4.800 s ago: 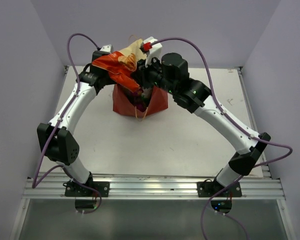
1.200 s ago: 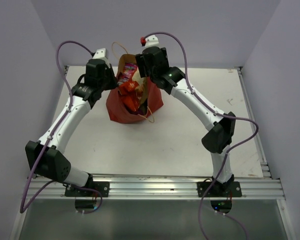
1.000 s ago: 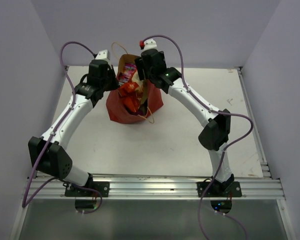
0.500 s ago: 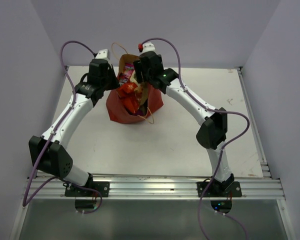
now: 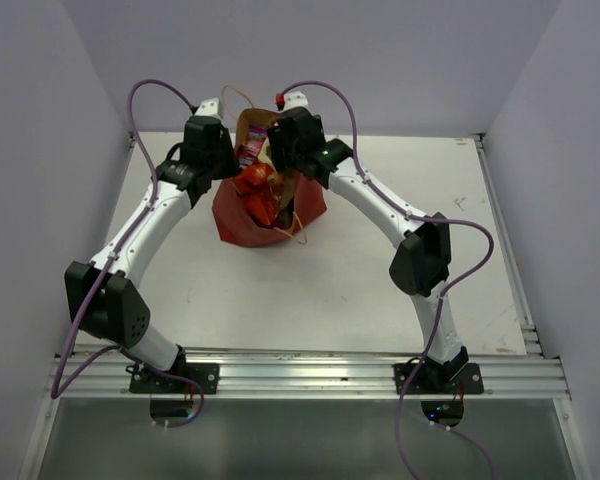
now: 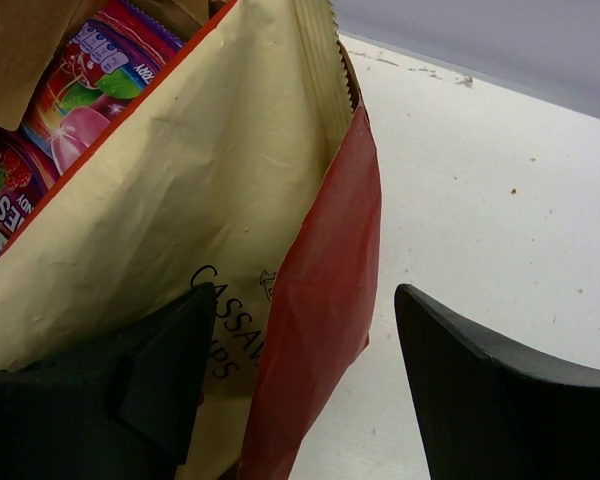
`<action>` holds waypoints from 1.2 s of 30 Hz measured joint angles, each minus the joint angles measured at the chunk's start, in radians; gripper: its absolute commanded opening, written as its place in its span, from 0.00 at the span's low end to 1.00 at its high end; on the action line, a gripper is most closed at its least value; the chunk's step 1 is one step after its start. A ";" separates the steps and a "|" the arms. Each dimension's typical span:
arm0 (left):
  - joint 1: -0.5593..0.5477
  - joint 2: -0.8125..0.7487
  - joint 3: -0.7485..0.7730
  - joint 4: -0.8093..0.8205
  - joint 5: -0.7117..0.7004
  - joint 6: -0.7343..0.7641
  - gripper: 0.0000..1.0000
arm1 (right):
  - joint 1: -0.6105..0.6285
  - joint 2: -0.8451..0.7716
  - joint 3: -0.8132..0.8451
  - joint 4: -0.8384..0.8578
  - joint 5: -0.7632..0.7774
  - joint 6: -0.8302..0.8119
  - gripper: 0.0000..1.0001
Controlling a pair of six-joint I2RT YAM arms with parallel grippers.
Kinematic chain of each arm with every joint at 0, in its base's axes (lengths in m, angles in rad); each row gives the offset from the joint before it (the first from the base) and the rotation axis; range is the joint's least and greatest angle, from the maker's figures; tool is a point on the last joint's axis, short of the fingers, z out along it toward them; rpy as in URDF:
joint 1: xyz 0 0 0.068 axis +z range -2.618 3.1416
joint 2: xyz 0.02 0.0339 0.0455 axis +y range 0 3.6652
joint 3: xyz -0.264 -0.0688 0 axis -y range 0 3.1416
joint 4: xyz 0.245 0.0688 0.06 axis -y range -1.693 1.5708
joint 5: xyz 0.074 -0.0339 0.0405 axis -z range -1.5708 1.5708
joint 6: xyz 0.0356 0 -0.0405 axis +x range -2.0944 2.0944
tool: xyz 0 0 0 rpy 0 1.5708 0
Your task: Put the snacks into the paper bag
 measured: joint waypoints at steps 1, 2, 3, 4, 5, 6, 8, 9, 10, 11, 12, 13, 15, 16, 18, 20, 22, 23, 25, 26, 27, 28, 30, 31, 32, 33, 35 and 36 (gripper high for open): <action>0.000 0.005 0.002 0.000 -0.003 0.000 0.23 | 0.000 0.000 -0.002 0.000 0.000 0.000 0.77; 0.000 0.009 0.004 -0.003 -0.007 0.000 0.24 | 0.000 0.000 -0.003 0.000 0.000 0.000 0.77; 0.000 0.011 0.005 -0.005 -0.011 0.000 0.24 | 0.000 0.000 -0.005 0.000 0.000 0.000 0.76; 0.000 0.012 0.006 -0.008 -0.016 0.000 0.24 | 0.000 0.000 -0.006 0.000 0.000 0.000 0.73; 0.000 0.012 0.007 -0.011 -0.020 0.001 0.20 | 0.000 0.000 -0.008 0.000 0.000 0.000 0.68; 0.000 0.012 0.010 -0.016 -0.027 0.003 0.12 | 0.000 0.000 -0.008 -0.001 0.000 -0.002 0.61; 0.000 0.012 0.017 -0.030 -0.039 0.007 0.03 | 0.000 0.000 -0.013 -0.002 0.000 0.001 0.48; 0.000 0.013 0.018 -0.035 -0.044 0.009 0.00 | 0.000 0.000 -0.018 -0.004 -0.001 0.002 0.42; 0.000 0.013 0.019 -0.038 -0.050 0.012 0.00 | 0.001 0.000 -0.024 -0.005 0.000 0.002 0.27; 0.000 0.013 0.020 -0.040 -0.054 0.014 0.00 | 0.001 0.000 -0.031 -0.006 0.000 0.000 0.23; 0.000 0.013 0.020 -0.041 -0.057 0.015 0.00 | 0.001 0.000 -0.039 -0.006 0.002 0.000 0.18; 0.000 0.013 0.021 -0.043 -0.058 0.016 0.00 | 0.001 0.000 -0.043 -0.007 0.004 -0.001 0.16; 0.000 0.013 0.024 -0.046 -0.060 0.016 0.00 | 0.001 0.000 -0.048 -0.006 0.005 -0.002 0.10; 0.000 0.013 0.024 -0.046 -0.061 0.018 0.00 | 0.001 0.000 -0.050 -0.005 0.006 -0.003 0.03; 0.000 0.013 0.026 -0.048 -0.062 0.019 0.00 | 0.001 -0.002 -0.058 0.000 0.010 -0.011 0.00; 0.000 0.013 0.027 -0.050 -0.062 0.025 0.00 | 0.001 -0.010 -0.069 0.005 0.012 -0.021 0.00; 0.000 0.013 0.030 -0.058 -0.062 0.032 0.00 | 0.001 -0.021 -0.077 0.002 0.012 -0.037 0.00; 0.000 0.013 0.034 -0.063 -0.064 0.035 0.00 | 0.001 -0.026 -0.077 -0.006 0.012 -0.047 0.00; 0.000 0.013 0.042 -0.078 -0.069 0.043 0.00 | 0.000 -0.036 -0.077 -0.027 0.014 -0.059 0.00; 0.000 0.013 0.048 -0.089 -0.072 0.050 0.00 | 0.000 -0.043 -0.077 -0.041 0.016 -0.064 0.00; 0.000 0.013 0.053 -0.099 -0.075 0.055 0.00 | 0.000 -0.051 -0.077 -0.058 0.016 -0.070 0.00; 0.000 0.013 0.058 -0.108 -0.077 0.060 0.00 | 0.000 -0.061 -0.077 -0.078 0.018 -0.072 0.00; 0.000 0.013 0.063 -0.122 -0.079 0.068 0.00 | 0.000 -0.081 -0.077 -0.128 0.015 -0.072 0.00; 0.000 0.013 0.065 -0.130 -0.079 0.075 0.00 | 0.000 -0.091 -0.077 -0.153 0.010 -0.070 0.00; 0.000 0.012 0.067 -0.137 -0.079 0.079 0.00 | 0.000 -0.099 -0.077 -0.175 0.006 -0.067 0.00; -0.001 0.011 0.069 -0.142 -0.079 0.083 0.00 | 0.001 -0.108 -0.076 -0.201 0.003 -0.062 0.00; -0.001 0.009 0.077 -0.161 -0.079 0.088 0.00 | 0.005 -0.127 -0.074 -0.251 -0.001 -0.051 0.00; -0.001 0.007 0.079 -0.171 -0.078 0.090 0.00 | 0.007 -0.134 -0.067 -0.279 -0.002 -0.047 0.00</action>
